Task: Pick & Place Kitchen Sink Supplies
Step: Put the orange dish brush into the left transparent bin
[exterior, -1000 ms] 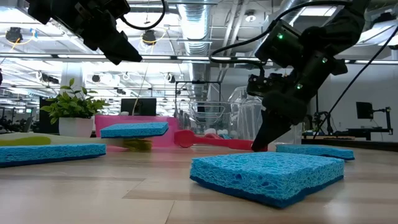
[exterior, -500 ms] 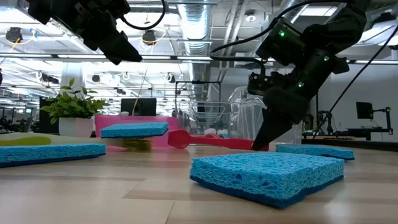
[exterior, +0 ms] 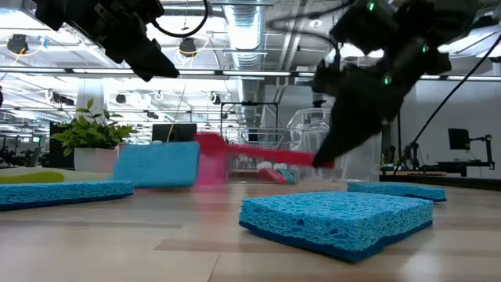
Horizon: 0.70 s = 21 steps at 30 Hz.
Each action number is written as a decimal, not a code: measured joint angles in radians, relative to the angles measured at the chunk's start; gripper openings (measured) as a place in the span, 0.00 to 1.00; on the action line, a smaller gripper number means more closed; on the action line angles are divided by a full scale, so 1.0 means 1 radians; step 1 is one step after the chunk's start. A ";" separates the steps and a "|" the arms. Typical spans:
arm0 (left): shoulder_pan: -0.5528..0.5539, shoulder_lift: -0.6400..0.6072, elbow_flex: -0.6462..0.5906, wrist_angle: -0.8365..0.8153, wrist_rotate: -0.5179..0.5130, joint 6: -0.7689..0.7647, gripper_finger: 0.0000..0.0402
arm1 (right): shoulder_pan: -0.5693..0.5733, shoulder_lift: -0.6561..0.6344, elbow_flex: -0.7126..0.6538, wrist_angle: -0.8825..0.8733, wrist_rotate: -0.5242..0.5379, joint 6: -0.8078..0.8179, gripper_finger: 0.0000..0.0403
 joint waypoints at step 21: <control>0.000 0.000 0.000 0.006 0.000 0.000 0.26 | -0.049 -0.228 0.052 0.301 0.399 -0.046 0.04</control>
